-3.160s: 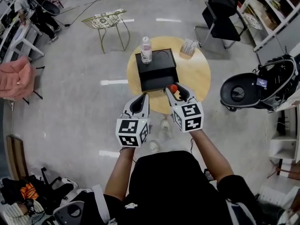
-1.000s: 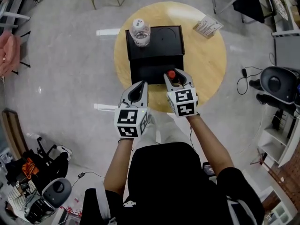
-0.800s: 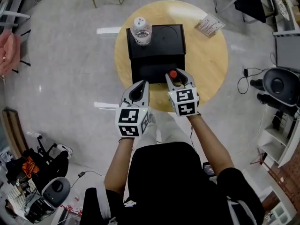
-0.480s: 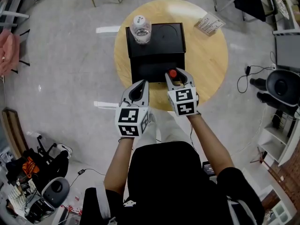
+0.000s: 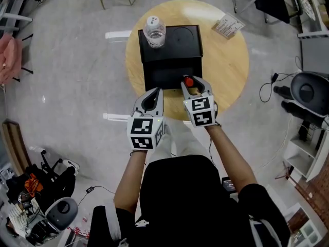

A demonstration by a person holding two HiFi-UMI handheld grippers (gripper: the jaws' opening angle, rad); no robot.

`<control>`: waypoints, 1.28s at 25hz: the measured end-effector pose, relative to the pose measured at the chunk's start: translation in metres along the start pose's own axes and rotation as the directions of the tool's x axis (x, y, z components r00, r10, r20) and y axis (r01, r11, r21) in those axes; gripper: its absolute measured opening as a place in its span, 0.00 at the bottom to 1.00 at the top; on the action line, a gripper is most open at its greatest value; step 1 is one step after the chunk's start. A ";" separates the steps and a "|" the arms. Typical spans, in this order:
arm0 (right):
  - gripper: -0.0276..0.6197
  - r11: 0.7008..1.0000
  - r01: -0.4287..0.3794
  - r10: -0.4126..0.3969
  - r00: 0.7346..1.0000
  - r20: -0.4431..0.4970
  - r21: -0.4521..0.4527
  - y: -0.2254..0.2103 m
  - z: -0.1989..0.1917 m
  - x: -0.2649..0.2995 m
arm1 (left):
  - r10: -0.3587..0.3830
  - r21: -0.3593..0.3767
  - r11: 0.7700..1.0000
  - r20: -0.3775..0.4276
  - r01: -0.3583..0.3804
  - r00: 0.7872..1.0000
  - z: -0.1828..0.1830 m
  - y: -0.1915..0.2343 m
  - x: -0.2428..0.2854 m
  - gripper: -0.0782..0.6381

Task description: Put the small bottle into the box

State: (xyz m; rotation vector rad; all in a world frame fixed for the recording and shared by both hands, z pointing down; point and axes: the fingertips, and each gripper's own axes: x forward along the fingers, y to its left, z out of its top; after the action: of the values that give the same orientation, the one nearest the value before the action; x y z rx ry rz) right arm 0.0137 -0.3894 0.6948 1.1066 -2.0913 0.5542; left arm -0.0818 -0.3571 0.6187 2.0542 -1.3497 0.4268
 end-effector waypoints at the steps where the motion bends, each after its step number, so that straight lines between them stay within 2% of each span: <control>1: 0.26 1.000 -0.003 0.003 1.000 -0.002 -0.003 0.001 -0.001 0.000 | 0.000 0.002 1.000 0.000 0.000 1.000 0.000 0.000 -0.001 0.12; 8: 0.26 1.000 0.000 0.000 1.000 0.020 -0.003 0.003 0.005 -0.011 | -0.004 0.014 1.000 0.020 0.003 1.000 0.002 -0.007 -0.013 0.12; 19: 0.26 0.999 0.039 -0.040 0.990 0.137 0.008 0.007 0.040 -0.062 | -0.048 0.031 0.998 0.101 0.045 0.994 0.024 -0.032 -0.049 0.12; 24: 0.21 0.998 0.058 -0.057 0.978 0.199 0.001 0.014 0.054 -0.092 | -0.048 0.025 0.999 0.180 0.044 0.982 0.045 -0.035 -0.078 0.12; 27: 0.15 0.997 0.078 -0.074 0.968 0.241 -0.007 0.023 0.062 -0.114 | -0.041 0.035 0.999 0.217 0.034 0.975 0.050 -0.036 -0.099 0.12; 32: 0.11 0.997 0.072 -0.076 0.950 0.304 0.023 0.040 0.074 -0.152 | -0.044 0.056 0.998 0.259 0.030 0.965 0.053 -0.044 -0.134 0.12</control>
State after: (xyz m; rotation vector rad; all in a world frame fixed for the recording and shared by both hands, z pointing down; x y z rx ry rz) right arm 0.0121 -0.3329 0.5306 1.3426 -2.2972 0.3778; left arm -0.1025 -0.2871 0.4870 2.2357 -1.4611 0.1801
